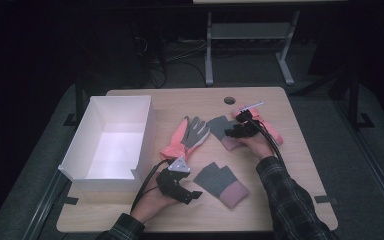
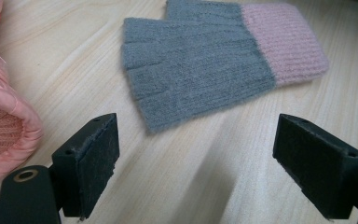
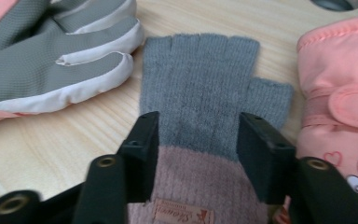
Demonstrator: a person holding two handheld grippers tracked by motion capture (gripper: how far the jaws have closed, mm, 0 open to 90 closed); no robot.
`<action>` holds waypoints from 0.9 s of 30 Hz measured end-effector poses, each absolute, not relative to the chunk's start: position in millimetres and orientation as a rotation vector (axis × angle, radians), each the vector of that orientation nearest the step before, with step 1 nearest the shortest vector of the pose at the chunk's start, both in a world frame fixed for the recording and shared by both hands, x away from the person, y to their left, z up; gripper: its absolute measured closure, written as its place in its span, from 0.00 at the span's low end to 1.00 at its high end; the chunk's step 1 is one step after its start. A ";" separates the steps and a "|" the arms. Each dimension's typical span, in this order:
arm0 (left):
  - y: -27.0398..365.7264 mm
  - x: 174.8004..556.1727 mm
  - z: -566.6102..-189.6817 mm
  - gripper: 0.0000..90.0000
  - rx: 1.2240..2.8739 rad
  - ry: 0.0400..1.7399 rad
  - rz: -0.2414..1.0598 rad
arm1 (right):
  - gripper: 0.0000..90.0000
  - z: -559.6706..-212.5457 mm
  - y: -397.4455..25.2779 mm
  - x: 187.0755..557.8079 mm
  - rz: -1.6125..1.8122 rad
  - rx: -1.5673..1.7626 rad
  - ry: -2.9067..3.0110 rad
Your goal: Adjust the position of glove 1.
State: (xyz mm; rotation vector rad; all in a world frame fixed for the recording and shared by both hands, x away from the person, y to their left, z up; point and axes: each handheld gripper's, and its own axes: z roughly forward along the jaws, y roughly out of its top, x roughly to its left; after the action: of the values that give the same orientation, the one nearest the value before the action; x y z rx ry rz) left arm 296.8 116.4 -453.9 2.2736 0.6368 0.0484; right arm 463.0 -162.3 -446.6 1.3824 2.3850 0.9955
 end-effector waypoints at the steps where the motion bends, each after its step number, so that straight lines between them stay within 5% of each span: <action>1: 116.4 296.8 -453.9 0.16 2.274 0.637 0.048 | 0.56 -446.6 -162.3 463.0 0.996 1.382 2.385; 19: 114.5 296.0 -455.8 0.16 2.294 0.634 0.045 | 0.73 -459.8 -146.7 464.2 0.862 1.319 2.399; 21: 115.2 296.8 -455.5 0.16 2.292 0.638 0.046 | 0.85 -459.4 -147.4 464.3 0.868 1.308 2.408; 27: 115.9 297.1 -456.2 0.16 2.301 0.641 0.048 | 0.92 -460.0 -151.3 465.2 0.913 1.345 2.407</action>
State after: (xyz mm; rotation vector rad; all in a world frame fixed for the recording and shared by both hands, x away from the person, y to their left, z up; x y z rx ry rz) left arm 297.1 115.9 -456.2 2.3007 0.6413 0.0482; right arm 465.2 -151.3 -460.0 1.3449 2.4072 0.9133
